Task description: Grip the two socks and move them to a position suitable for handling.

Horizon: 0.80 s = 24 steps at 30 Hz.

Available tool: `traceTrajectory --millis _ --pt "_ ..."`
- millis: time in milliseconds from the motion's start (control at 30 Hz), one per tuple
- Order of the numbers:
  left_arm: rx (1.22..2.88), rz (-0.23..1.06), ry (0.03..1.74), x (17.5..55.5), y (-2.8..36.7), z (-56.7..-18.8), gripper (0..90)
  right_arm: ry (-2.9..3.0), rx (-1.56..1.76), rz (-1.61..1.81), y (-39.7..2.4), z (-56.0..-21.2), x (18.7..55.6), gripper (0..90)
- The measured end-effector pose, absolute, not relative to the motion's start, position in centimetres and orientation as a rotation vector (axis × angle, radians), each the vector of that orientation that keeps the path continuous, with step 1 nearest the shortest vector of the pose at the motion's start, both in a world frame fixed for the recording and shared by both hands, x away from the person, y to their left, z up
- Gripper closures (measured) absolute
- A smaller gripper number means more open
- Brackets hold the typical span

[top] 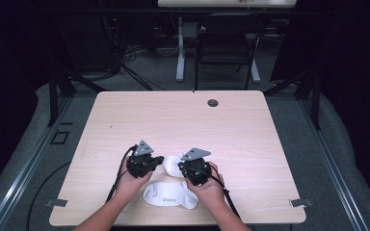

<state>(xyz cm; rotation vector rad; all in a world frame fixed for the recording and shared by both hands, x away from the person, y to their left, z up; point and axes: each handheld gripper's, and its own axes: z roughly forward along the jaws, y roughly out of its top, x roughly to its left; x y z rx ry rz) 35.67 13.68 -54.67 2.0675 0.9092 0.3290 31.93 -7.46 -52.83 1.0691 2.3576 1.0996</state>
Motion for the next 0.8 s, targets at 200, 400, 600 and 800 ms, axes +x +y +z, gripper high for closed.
traceTrajectory --millis 200,400,600,800 --pt "2.126 0.339 0.899 35.9 12.7 -55.6 90.0 2.343 1.068 1.108 -8.2 -52.6 31.8 90.0" --pt "2.163 0.334 0.919 35.9 13.0 -56.6 89.9 2.328 1.082 1.116 -9.4 -52.4 31.8 90.0" --pt "2.178 0.322 0.933 35.7 13.7 -57.2 89.8 2.304 1.12 1.113 -10.8 -52.6 31.8 90.0" --pt "2.209 0.321 0.932 35.6 13.7 -57.7 89.6 2.292 1.155 1.084 -12.1 -53.1 31.8 89.9"
